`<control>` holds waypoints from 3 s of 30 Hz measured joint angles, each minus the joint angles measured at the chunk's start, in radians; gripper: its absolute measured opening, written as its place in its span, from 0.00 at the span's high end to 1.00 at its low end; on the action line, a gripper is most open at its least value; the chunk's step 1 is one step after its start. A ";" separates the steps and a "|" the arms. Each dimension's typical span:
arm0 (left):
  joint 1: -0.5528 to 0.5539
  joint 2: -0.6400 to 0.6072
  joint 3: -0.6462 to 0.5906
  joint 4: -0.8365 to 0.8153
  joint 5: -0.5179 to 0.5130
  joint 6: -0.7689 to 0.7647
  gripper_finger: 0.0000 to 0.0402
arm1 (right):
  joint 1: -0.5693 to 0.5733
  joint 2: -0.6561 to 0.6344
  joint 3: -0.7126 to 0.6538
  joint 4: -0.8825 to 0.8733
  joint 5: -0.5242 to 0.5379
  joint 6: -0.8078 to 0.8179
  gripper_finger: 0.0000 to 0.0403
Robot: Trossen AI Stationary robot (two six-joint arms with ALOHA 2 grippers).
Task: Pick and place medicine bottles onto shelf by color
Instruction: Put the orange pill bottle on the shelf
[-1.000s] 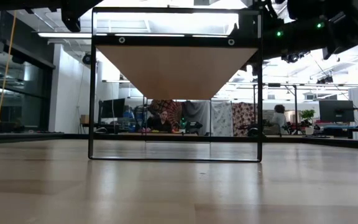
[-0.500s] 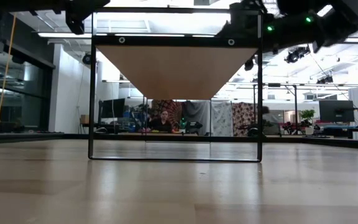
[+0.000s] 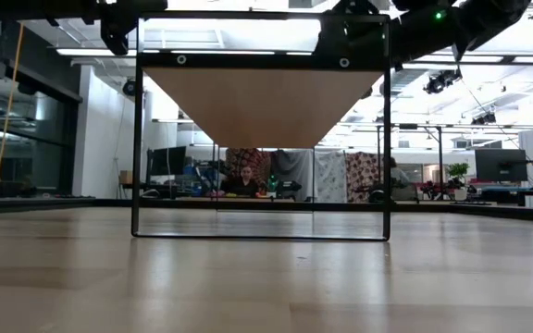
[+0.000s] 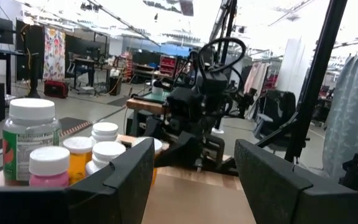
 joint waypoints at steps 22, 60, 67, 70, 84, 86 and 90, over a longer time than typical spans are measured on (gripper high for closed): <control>0.000 0.008 0.000 -0.004 0.000 0.000 0.47 | -0.004 0.097 0.001 0.152 0.035 -0.061 0.55; 0.000 0.008 0.000 -0.009 0.001 0.001 0.47 | 0.031 0.025 0.000 0.021 0.033 -0.084 0.24; 0.000 0.008 0.000 -0.009 0.001 0.000 0.47 | 0.082 -0.143 0.000 -0.204 0.033 -0.029 0.24; 0.000 0.008 0.000 -0.009 0.001 0.000 0.47 | 0.112 -0.204 0.000 -0.319 0.055 0.015 0.24; 0.000 0.008 0.000 -0.009 0.004 -0.015 0.47 | 0.184 -0.489 -0.259 -0.256 0.186 0.171 0.24; 0.000 0.008 0.000 -0.013 0.007 -0.018 0.47 | 0.184 -0.519 -0.298 -0.200 0.160 0.161 0.24; 0.000 0.008 -0.001 -0.036 0.033 -0.033 0.47 | 0.184 -0.544 -0.323 -0.132 0.127 0.154 0.24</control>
